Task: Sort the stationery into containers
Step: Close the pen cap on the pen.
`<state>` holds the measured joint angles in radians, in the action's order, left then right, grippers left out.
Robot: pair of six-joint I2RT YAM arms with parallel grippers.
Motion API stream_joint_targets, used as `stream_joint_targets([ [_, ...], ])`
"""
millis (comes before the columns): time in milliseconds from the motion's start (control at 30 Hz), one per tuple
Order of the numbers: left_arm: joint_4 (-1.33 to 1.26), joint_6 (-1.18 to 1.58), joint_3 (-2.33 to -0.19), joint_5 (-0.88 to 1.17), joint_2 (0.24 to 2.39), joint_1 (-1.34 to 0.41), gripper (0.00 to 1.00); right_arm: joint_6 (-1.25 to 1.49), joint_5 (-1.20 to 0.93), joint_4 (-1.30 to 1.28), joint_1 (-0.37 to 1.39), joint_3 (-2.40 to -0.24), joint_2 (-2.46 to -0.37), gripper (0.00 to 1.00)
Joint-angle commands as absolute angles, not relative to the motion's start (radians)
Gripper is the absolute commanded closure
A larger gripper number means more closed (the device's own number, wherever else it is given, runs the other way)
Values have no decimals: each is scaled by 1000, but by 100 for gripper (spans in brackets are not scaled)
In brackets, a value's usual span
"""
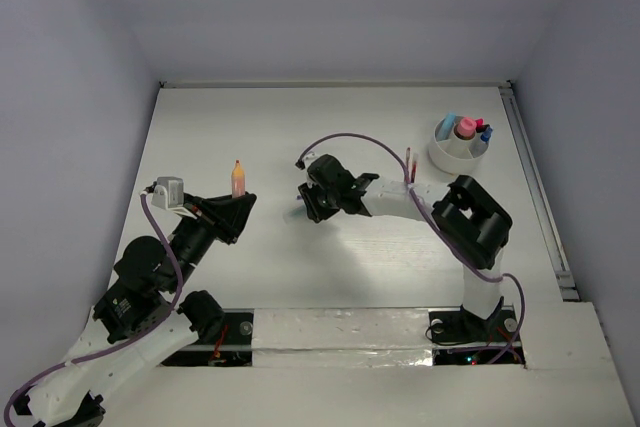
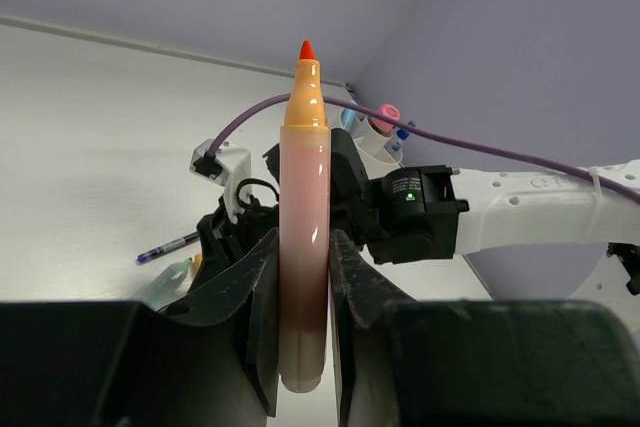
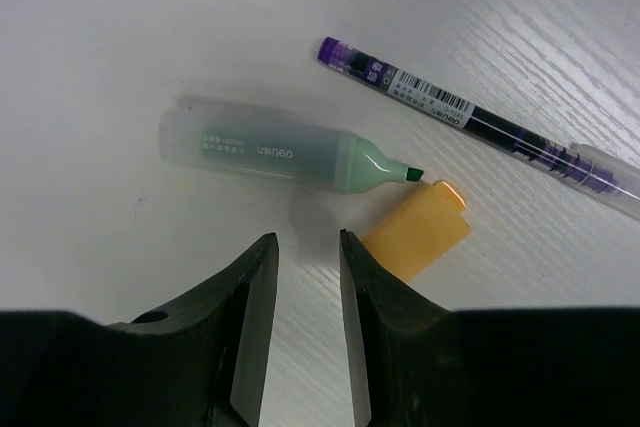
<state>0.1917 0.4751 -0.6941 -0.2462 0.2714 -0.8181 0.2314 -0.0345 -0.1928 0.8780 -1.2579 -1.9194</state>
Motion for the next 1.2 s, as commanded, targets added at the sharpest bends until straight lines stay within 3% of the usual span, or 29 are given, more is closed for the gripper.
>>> stream_joint_targets([
  [0,149,457,-695,-242,270,-819,100,219,-18,-149,884,-1290,-1925,63],
  [500,144,457,-695,-236,275,-819,100,233,178,-195,855,-1174,-1818,63],
  [700,141,457,-693,-232,276,-819,100,239,175,-206,854,-1161,-1784,54],
  [867,140,457,-693,-230,278,-810,100,248,140,-195,844,-1167,-1787,36],
  [1167,144,456,-693,-232,270,-810,100,215,144,-201,815,-1244,-1890,35],
])
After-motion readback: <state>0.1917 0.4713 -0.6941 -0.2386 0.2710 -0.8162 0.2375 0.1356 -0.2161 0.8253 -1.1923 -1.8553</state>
